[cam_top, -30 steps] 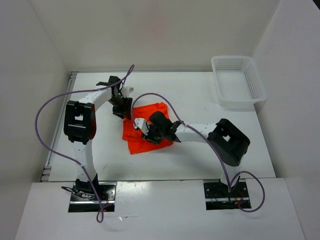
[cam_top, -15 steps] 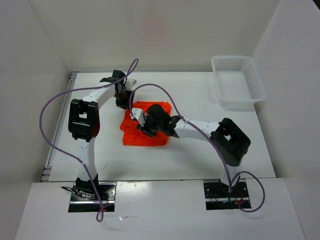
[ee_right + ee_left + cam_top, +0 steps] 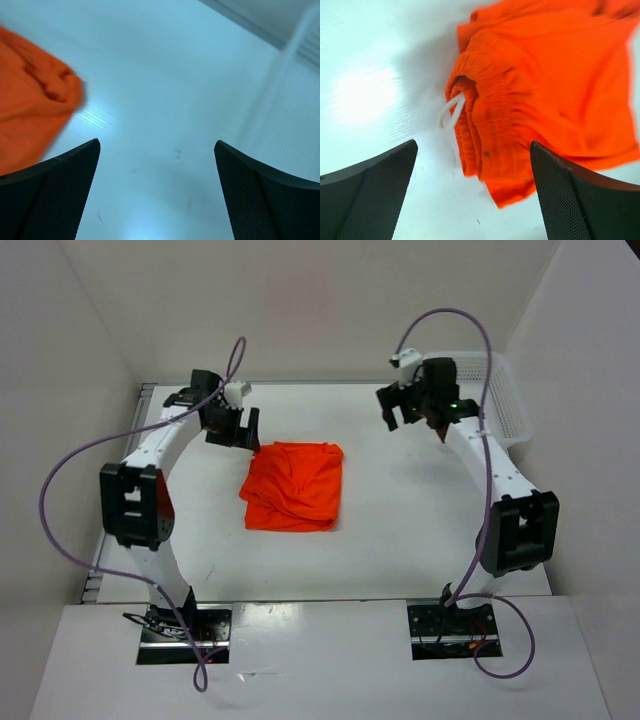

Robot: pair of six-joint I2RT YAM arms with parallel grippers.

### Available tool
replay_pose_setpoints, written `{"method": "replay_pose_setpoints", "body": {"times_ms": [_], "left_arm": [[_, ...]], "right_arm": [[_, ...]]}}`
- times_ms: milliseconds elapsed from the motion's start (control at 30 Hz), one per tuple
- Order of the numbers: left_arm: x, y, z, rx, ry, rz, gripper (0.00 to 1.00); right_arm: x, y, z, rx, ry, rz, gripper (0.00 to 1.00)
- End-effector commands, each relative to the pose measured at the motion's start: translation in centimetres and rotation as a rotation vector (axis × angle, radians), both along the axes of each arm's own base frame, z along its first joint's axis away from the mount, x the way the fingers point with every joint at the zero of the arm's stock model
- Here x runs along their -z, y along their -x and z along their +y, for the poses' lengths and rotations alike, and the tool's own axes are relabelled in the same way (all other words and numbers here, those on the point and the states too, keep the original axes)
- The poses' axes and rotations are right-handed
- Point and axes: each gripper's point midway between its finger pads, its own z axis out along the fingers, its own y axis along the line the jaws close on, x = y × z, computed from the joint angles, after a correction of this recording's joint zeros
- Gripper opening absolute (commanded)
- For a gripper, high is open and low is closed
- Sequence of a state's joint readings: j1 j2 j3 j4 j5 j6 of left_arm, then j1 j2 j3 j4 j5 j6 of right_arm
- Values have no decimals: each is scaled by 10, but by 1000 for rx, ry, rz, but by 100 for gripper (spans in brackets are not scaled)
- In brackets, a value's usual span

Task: Fold and stack the shorts
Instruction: Fold the shorts

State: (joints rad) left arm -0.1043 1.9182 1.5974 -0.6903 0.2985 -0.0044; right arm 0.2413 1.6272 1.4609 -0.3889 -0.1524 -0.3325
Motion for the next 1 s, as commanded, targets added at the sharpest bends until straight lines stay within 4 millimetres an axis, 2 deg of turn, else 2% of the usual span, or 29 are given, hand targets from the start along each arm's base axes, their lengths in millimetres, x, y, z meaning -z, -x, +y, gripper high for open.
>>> {"method": "replay_pose_setpoints", "body": {"times_ms": [0, 33, 67, 100, 133, 167, 200, 233, 300, 333, 367, 433, 567, 633, 667, 900, 967], "left_arm": [[-95, 11, 0, 23, 94, -227, 100], [-115, 17, 7, 11, 94, -269, 100], [-118, 21, 14, -5, 92, -272, 100], [-122, 28, 33, -52, 86, -283, 100], [-122, 33, 43, -73, 91, -284, 100], [-120, 39, 54, -104, 86, -281, 100], [-125, 45, 77, -162, 77, -299, 100], [-123, 51, 88, -194, 73, -297, 100], [-115, 68, 115, -280, 46, -285, 100], [-101, 78, 122, -307, 32, -254, 100], [-105, 83, 135, -352, -4, -283, 100], [-102, 92, 140, -372, 3, -284, 100], [-96, 104, 136, -367, 37, -276, 100], [-99, 105, 136, -367, 36, -286, 100], [-98, 105, 138, -374, 26, -285, 100], [-107, 108, 138, -378, 15, -315, 100], [-104, 110, 138, -378, 16, -306, 100]], "right_arm": [[4, 27, -57, 147, -36, 126, 100], [-5, 34, -70, 174, -66, 126, 100], [0, 39, -94, 238, -95, 142, 100], [-10, 45, -106, 326, -129, 127, 100], [-15, 46, -114, 380, -126, 102, 100], [-12, 52, -121, 430, -116, 104, 100], [-14, 55, -133, 495, -94, 87, 100], [-23, 64, -139, 526, -97, 67, 100], [-20, 76, -141, 545, -104, 69, 100], [-21, 88, -138, 536, -122, 60, 100], [-20, 94, -139, 541, -136, 61, 100], [-18, 107, -132, 521, -166, 62, 100], [-24, 117, -131, 525, -186, 33, 100], [-15, 121, -131, 531, -189, 51, 100], [-20, 123, -132, 537, -189, 35, 100], [-17, 128, -136, 553, -183, 17, 100], [-17, 128, -134, 552, -178, 16, 100]]}}
